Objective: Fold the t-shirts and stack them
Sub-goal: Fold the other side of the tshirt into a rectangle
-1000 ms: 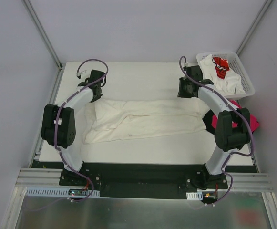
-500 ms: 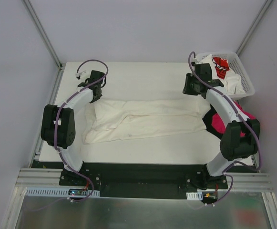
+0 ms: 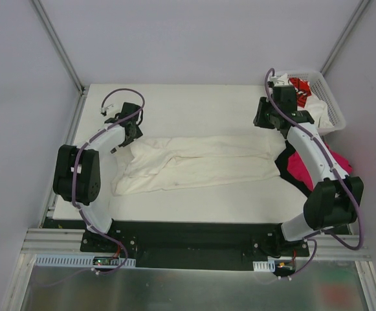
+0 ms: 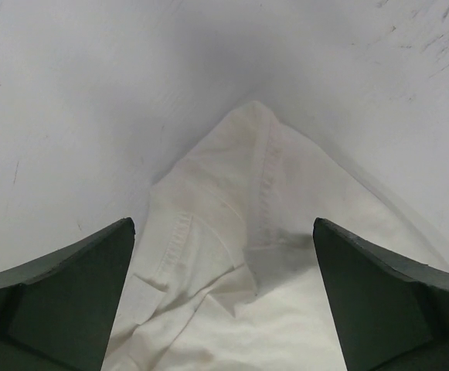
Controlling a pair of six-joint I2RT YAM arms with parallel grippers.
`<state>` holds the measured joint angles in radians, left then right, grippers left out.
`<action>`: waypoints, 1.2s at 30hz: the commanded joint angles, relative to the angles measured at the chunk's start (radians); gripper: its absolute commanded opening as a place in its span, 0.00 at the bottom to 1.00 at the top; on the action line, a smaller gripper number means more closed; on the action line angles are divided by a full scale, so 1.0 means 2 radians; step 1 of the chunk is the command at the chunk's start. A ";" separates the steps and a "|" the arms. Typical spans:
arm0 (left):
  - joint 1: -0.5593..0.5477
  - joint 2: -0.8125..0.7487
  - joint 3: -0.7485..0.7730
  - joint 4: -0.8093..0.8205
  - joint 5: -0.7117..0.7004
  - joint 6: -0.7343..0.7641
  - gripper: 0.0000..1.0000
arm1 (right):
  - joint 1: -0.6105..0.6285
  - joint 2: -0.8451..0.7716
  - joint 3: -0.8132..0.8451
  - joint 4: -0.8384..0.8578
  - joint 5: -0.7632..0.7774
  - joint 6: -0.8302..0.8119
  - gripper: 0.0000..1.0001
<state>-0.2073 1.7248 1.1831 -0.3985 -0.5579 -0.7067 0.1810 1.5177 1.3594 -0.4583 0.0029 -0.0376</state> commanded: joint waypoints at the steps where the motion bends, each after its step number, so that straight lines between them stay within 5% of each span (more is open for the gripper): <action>1: 0.004 -0.029 -0.008 -0.009 0.001 -0.013 0.99 | -0.004 -0.036 -0.009 0.007 0.002 0.000 0.29; 13: -0.001 -0.066 0.062 -0.019 0.020 0.010 0.95 | -0.004 -0.042 -0.025 0.030 -0.037 0.016 0.29; 26: -0.048 0.030 0.114 -0.019 0.172 -0.019 0.86 | -0.004 -0.046 -0.029 0.038 -0.047 0.033 0.27; 31: -0.116 -0.035 0.068 -0.020 0.140 -0.006 0.83 | -0.005 -0.039 -0.026 0.037 -0.049 0.030 0.24; 36: -0.125 -0.118 0.040 -0.042 0.122 0.010 0.79 | -0.004 -0.033 -0.029 0.040 -0.060 0.033 0.23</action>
<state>-0.4660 1.6707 1.2850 -0.4480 -0.2665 -0.7143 0.1787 1.4696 1.3010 -0.4137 -0.0853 0.0132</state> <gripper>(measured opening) 0.810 0.238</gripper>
